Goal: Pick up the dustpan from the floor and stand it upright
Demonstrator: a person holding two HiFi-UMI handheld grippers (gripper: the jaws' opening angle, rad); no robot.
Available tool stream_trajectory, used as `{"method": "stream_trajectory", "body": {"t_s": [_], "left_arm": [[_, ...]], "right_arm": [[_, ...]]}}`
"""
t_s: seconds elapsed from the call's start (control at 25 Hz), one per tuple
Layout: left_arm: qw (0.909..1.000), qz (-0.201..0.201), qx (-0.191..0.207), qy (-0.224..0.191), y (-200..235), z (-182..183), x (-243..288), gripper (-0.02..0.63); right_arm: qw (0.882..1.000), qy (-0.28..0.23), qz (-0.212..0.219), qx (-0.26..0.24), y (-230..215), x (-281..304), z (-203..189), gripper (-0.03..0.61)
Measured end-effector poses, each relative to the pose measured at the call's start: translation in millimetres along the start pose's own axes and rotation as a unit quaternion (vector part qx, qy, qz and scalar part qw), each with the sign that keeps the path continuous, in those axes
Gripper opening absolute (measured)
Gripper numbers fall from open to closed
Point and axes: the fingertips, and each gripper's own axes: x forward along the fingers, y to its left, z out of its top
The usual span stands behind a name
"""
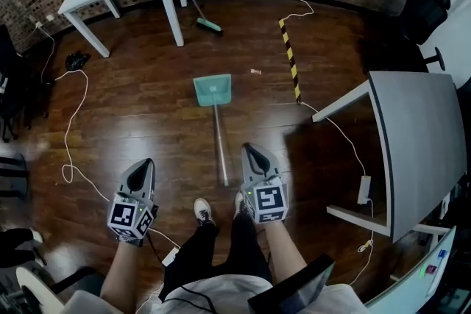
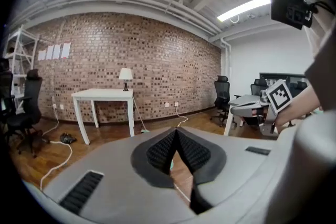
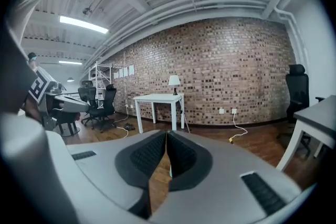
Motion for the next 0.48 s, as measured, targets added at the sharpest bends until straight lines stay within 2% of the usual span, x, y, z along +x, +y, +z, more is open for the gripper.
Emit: {"method": "stream_trajectory", "body": {"t_s": [0.24, 0.48], "left_arm": [[0.9993, -0.011, -0.013, 0.032, 7, -91, 25, 0.003], [0.9983, -0.027, -0.008, 0.051, 9, -209, 63, 0.003]], "right_arm": [[0.999, 0.013, 0.032, 0.006, 16, 23, -94, 0.008], [0.997, 0.042, 0.058, 0.020, 37, 59, -223, 0.021]]}}
